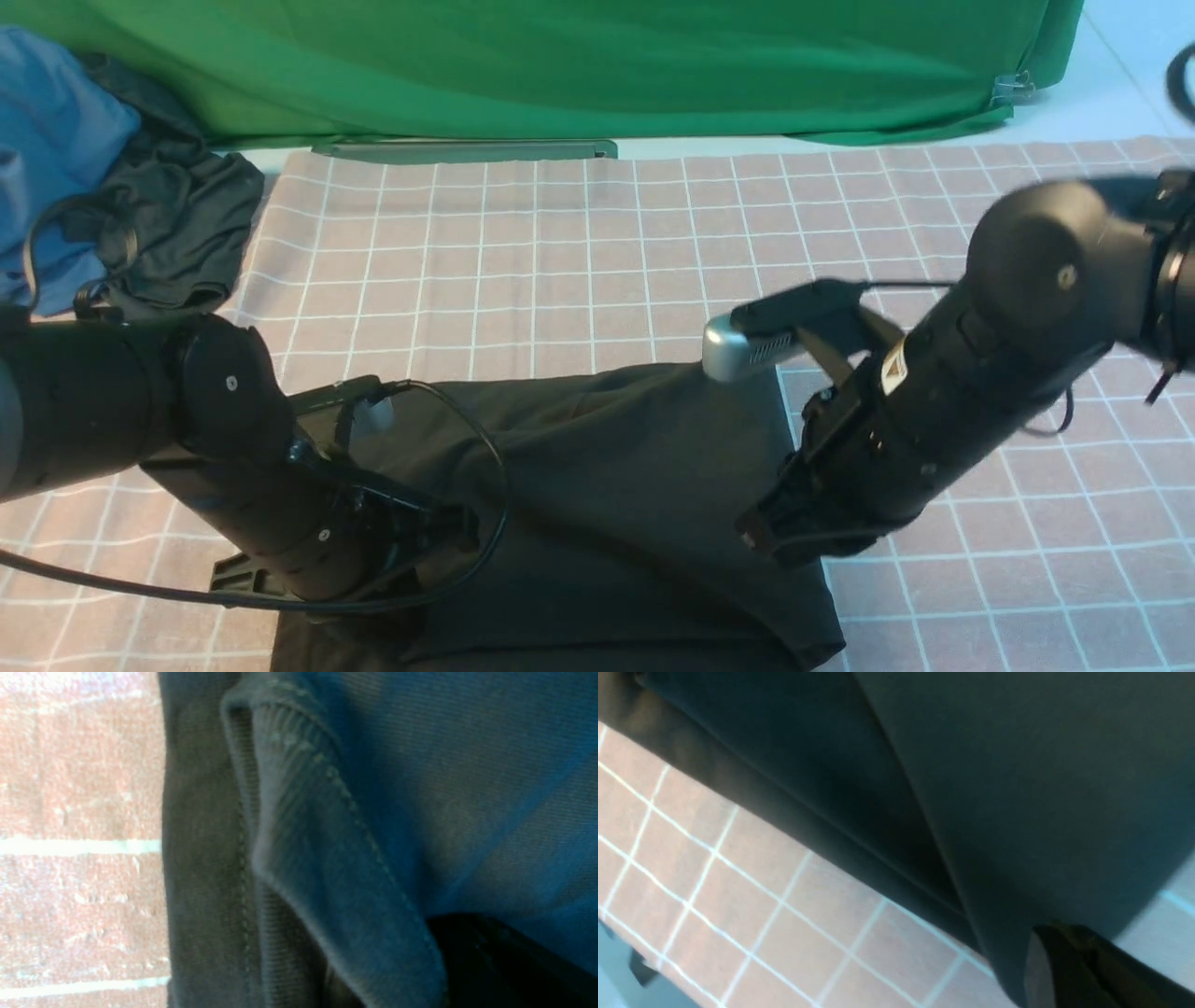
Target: Fold a long-sleeved shirt over a pink coffee tablecloth.
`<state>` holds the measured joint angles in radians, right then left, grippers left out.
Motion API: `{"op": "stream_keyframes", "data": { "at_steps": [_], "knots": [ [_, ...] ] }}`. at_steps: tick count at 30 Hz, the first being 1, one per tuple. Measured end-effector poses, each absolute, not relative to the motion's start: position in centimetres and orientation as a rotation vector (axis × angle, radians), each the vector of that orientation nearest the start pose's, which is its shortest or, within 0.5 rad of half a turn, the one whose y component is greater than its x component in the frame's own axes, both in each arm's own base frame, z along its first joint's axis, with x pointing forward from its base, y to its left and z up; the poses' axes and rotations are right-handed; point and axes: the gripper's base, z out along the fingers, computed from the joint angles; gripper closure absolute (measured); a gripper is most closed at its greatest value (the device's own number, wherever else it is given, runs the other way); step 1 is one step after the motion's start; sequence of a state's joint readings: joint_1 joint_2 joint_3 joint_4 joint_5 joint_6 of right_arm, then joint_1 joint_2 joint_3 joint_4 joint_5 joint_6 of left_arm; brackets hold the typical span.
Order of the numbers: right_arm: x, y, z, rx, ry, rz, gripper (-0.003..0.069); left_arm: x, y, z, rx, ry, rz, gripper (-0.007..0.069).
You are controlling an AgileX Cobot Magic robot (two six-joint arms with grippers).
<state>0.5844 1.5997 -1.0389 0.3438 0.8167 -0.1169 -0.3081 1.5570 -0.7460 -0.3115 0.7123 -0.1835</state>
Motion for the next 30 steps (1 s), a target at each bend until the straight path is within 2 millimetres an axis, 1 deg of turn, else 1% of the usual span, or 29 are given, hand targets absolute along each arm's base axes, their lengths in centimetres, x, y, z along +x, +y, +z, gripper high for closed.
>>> {"op": "stream_keyframes", "data": {
  "at_steps": [2,4,5,7,8,9,10,12,16,19,20,23,24,25,26,29,30],
  "knots": [
    [24.2,18.8,21.2,-0.668,2.827,0.517,0.0624,23.3,-9.3,16.8,-0.149,3.034,-0.373,0.0611],
    [24.1,18.8,20.6,-0.663,2.839,0.519,0.0624,23.3,-9.3,16.8,-0.145,3.034,-0.369,0.0611],
    [24.0,18.9,20.0,-0.676,2.853,0.517,0.0624,23.3,-9.3,16.8,-0.146,3.033,-0.364,0.0611],
    [23.9,19.1,19.5,-0.691,2.861,0.514,0.0624,23.3,-9.3,16.8,-0.149,3.033,-0.363,0.0611],
    [23.7,19.2,18.8,-0.718,2.876,0.504,0.0624,23.3,-9.2,16.8,-0.152,3.032,-0.361,0.0611],
    [23.7,19.1,18.8,-0.717,2.877,0.504,0.0624,23.3,-9.2,16.8,-0.152,3.032,-0.361,0.0611],
    [23.6,19.1,17.9,-0.733,2.902,0.479,0.0624,23.3,-9.2,16.8,-0.155,3.032,-0.36,0.0611],
    [23.5,18.7,16.9,-0.731,2.942,0.407,0.0624,23.3,-9.2,16.8,-0.158,3.031,-0.36,0.0611],
    [23.6,18.0,16.2,-0.694,2.989,0.289,0.0624,23.3,-9.2,16.8,-0.162,3.031,-0.361,0.0611],
    [23.5,17.8,16.6,-0.684,2.991,0.269,0.0624,23.4,-9.2,16.8,-0.163,3.03,-0.361,0.0611],
    [23.5,17.7,17.0,-0.684,2.985,0.267,0.0624,23.4,-9.2,16.8,-0.164,3.03,-0.361,0.0611],
    [23.6,17.7,19.1,-0.692,2.922,0.28,0.0624,23.3,-9.2,17.1,-0.156,3.028,-0.359,0.0611],
    [23.6,17.7,19.2,-0.692,2.916,0.282,0.0624,23.2,-9.2,17.1,-0.154,3.028,-0.357,0.0611],
    [23.8,17.8,20.8,-0.684,2.853,0.306,0.0624,23.1,-9.1,17.4,-0.142,3.024,-0.354,0.0611],
    [23.9,17.9,21.7,-0.678,2.816,0.32,0.0624,23.0,-9.0,17.6,-0.134,3.025,-0.352,0.0611],
    [24.4,18.2,23.3,-0.659,2.733,0.357,0.0624,22.6,-9.0,18.8,-0.129,3.0,-0.375,0.0611],
    [24.5,18.3,23.5,-0.657,2.727,0.363,0.0624,22.6,-9.0,18.9,-0.128,2.998,-0.376,0.0611]
  ]
}}
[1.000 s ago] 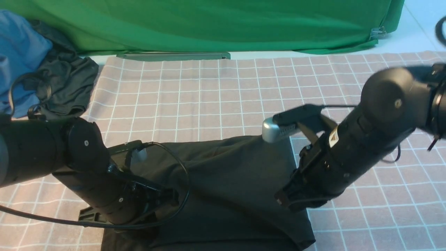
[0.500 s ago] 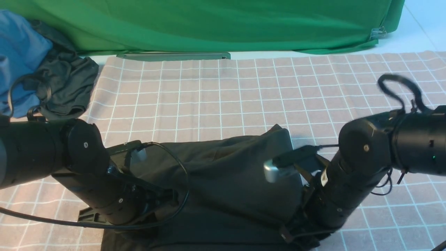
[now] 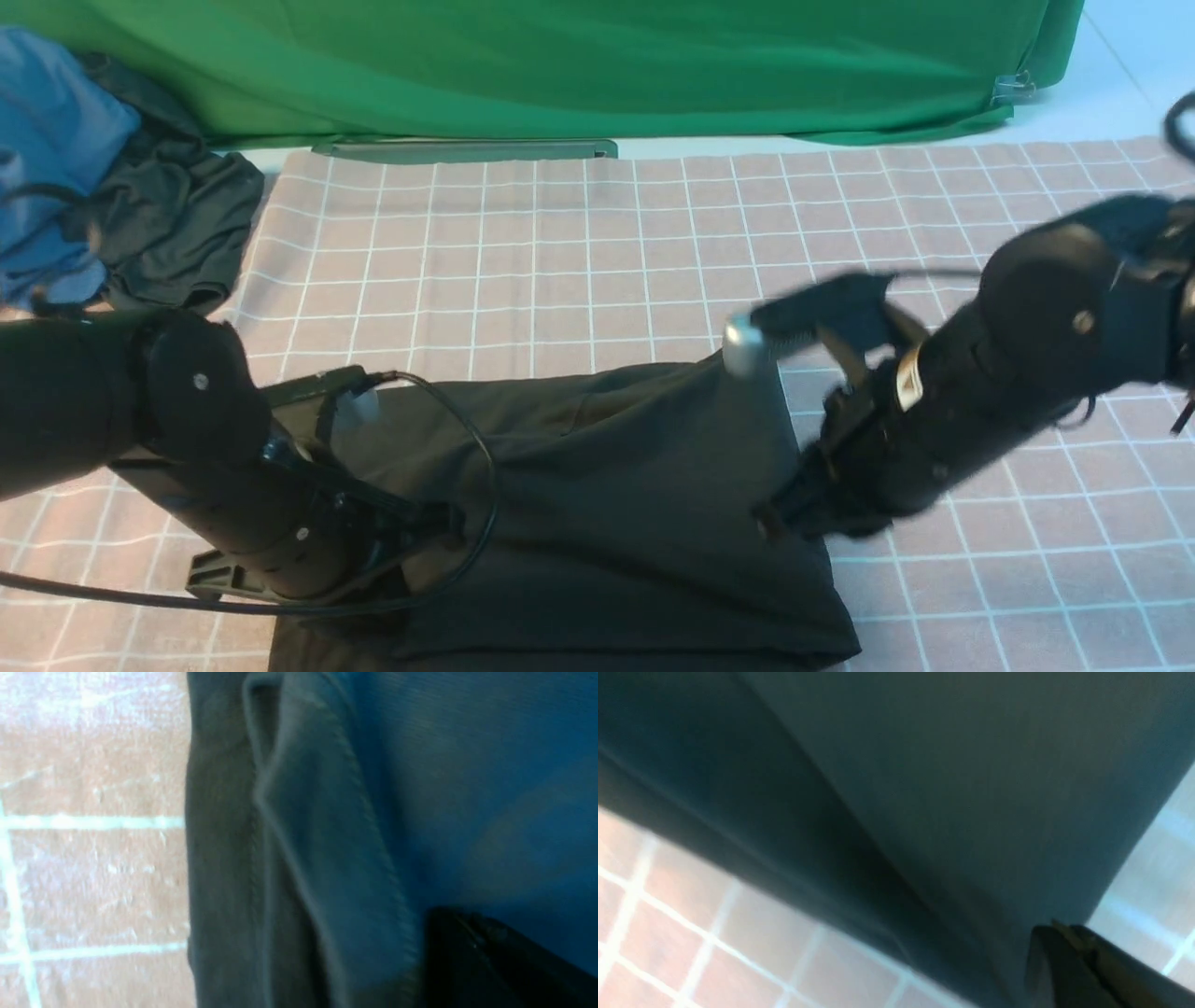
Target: Fold a long-sleeved shirt over a pink coffee tablecloth.
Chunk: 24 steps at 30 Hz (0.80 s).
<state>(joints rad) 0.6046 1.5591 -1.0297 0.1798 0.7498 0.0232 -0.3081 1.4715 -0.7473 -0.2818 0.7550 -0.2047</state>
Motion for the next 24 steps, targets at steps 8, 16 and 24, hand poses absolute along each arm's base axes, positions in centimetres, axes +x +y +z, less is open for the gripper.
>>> {"op": "stream_keyframes", "data": {
  "at_steps": [8,16,24],
  "knots": [
    [26.5,19.9,24.3,-0.685,2.653,0.411,0.0624,23.5,-9.9,21.6,-0.225,2.884,-0.528,0.0611],
    [28.3,20.9,24.8,-0.68,2.597,0.41,0.0624,28.2,-11.4,23.9,-0.171,2.751,-0.585,0.0611],
    [29.4,19.6,25.2,-0.617,2.601,0.396,0.0624,31.8,-12.8,24.4,0.104,2.746,-0.561,0.0585]
  ]
}}
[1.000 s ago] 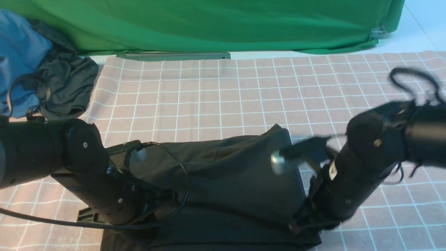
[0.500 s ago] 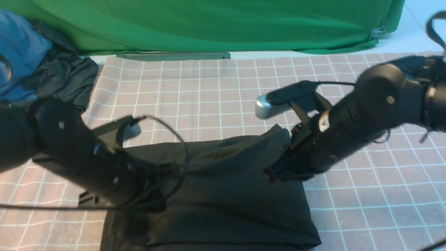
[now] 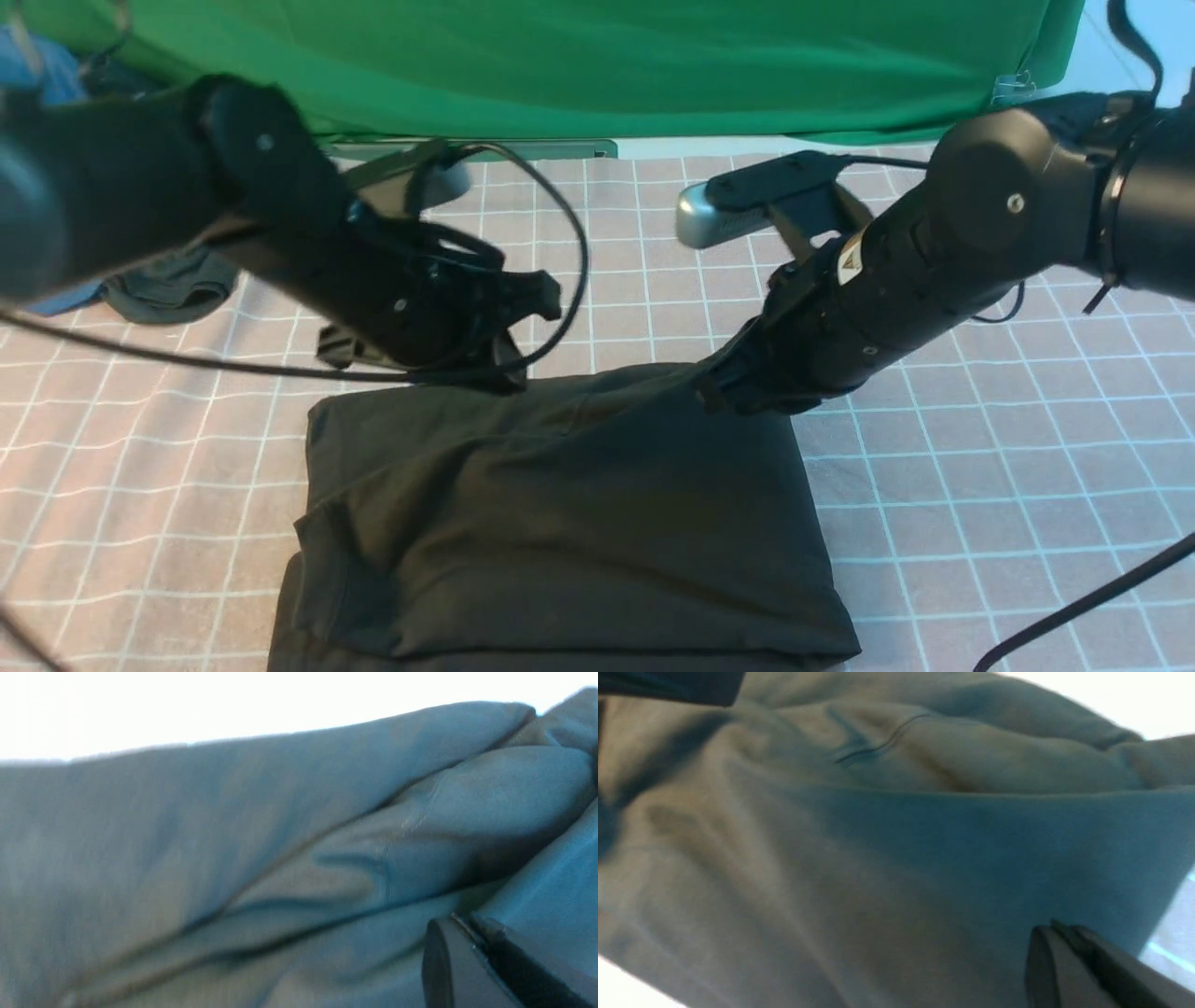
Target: Fold a long-sleeved shirt over a pink coffee tablecloth.
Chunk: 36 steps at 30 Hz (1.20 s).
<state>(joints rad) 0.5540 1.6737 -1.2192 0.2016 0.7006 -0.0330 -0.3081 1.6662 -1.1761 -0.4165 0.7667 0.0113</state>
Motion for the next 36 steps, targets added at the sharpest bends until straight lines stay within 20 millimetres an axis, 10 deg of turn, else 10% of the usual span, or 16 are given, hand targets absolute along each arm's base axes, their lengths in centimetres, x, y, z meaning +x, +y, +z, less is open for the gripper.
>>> {"op": "stream_keyframes", "data": {
  "at_steps": [15,22,29,36],
  "knots": [
    [29.8,18.9,25.1,-0.595,2.612,0.383,0.0624,33.6,-13.2,19.1,0.487,2.815,-0.437,0.0159],
    [29.9,18.9,25.1,-0.591,2.609,0.383,0.0624,33.2,-13.2,18.3,0.592,2.858,-0.441,0.0269],
    [30.1,18.8,25.2,-0.579,2.592,0.385,0.0624,32.9,-13.2,18.3,0.65,2.872,-0.448,0.0594],
    [30.1,18.8,25.2,-0.577,2.591,0.385,0.0624,33.0,-13.0,19.9,0.557,2.856,-0.422,0.0599]
  ]
}}
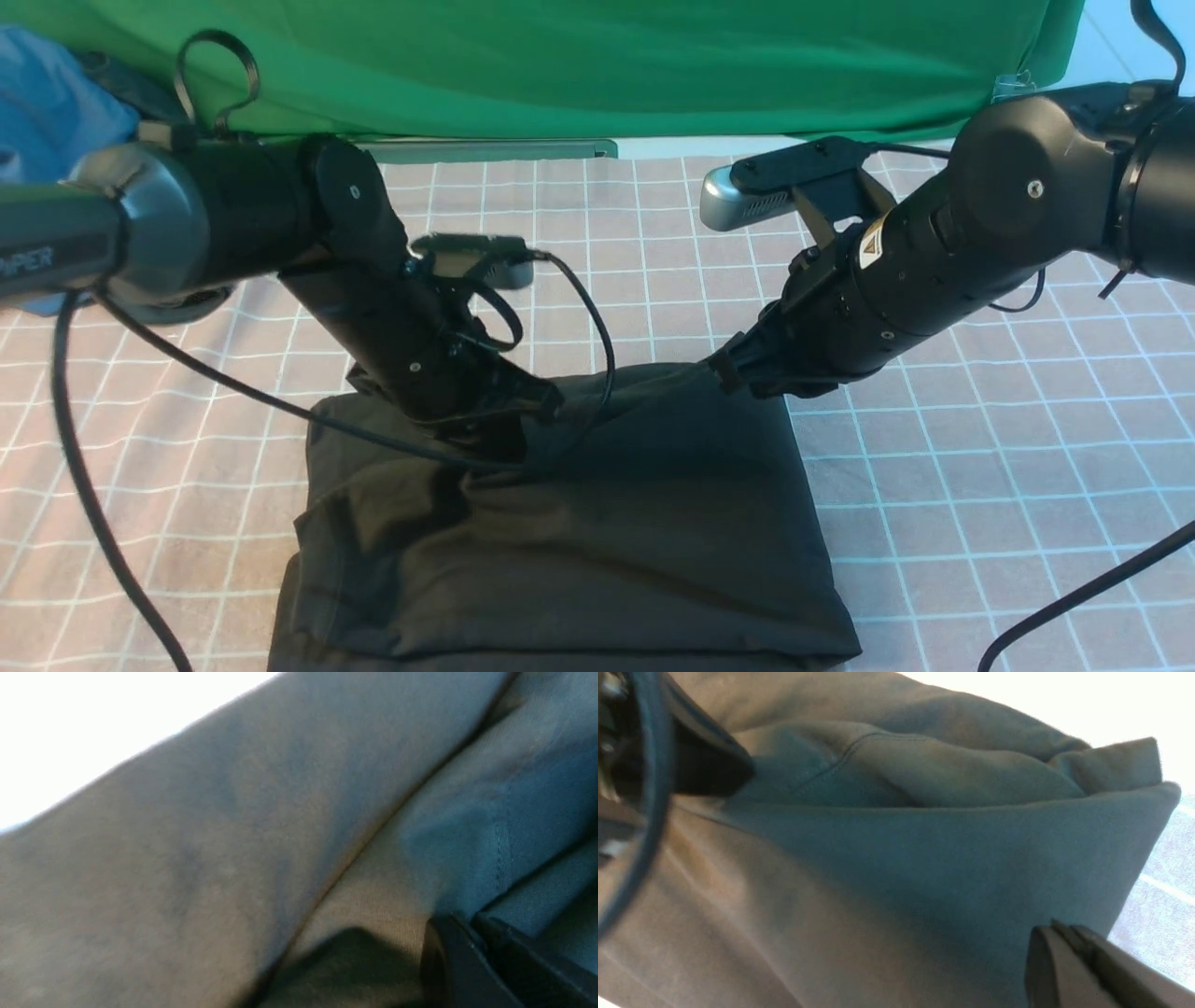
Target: Fold a long-sleeved shirt over a pink coffee tablecloth.
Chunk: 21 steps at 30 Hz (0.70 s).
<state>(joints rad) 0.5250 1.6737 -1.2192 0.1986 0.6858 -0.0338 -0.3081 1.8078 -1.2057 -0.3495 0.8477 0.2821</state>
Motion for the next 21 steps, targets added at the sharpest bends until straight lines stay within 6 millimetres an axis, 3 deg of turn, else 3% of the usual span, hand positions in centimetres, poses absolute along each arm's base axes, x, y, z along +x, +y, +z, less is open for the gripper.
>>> {"op": "stream_keyframes", "data": {
  "at_steps": [7,21],
  "knots": [
    [30.2,18.8,25.3,-0.574,2.583,0.387,0.0624,32.7,-12.4,22.0,0.5,2.809,-0.357,0.0598],
    [30.3,18.8,25.3,-0.569,2.57,0.389,0.0624,33.5,-11.7,22.2,0.215,2.781,-0.279,0.0597]
  ]
}}
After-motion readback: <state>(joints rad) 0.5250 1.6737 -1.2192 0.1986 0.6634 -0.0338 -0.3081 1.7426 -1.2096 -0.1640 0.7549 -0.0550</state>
